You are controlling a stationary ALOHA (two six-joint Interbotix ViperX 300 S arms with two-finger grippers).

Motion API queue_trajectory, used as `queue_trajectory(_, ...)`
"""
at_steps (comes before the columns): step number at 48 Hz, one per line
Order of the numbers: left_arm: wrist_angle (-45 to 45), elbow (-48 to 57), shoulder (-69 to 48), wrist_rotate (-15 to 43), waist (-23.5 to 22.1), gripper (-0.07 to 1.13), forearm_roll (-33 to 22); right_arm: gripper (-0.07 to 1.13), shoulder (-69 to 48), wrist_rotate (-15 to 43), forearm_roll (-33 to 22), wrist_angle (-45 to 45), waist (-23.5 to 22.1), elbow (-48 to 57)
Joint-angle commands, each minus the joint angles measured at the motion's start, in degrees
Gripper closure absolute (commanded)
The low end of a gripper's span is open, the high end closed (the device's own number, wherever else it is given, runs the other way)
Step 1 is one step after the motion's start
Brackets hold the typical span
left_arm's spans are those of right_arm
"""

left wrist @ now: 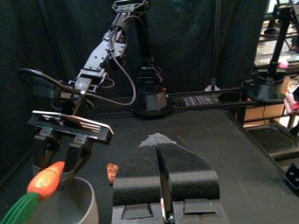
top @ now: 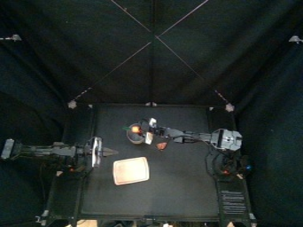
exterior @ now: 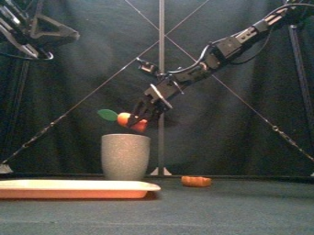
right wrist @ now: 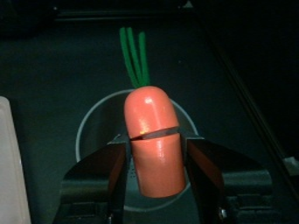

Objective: Pick the carrot then place it in the grey bowl
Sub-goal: Drop carrot in the grey bowl and return to neutral

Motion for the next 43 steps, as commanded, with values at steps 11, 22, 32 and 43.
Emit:
queue_trajectory(11,-0.2,-0.8,0.1,0.1,0.2,1.09,0.2,0.0,-2.7,0.1,0.4,-0.4,-0.4,-0.2)
queue_trajectory(22,-0.3,-0.6,0.1,0.1,0.4,1.09,0.2,0.02,-9.9,0.3,0.5,-0.7,-0.8,3.0)
queue_trajectory(32,-0.2,-0.6,-0.1,0.1,0.8,1.09,0.2,0.02,-25.3,0.4,0.6,-4.5,2.0,16.4)
queue_trajectory(43,-0.2,-0.4,-0.4,0.2,1.0,1.09,0.6,0.02,-43.1,0.4,1.6,-13.2,10.0,33.1)
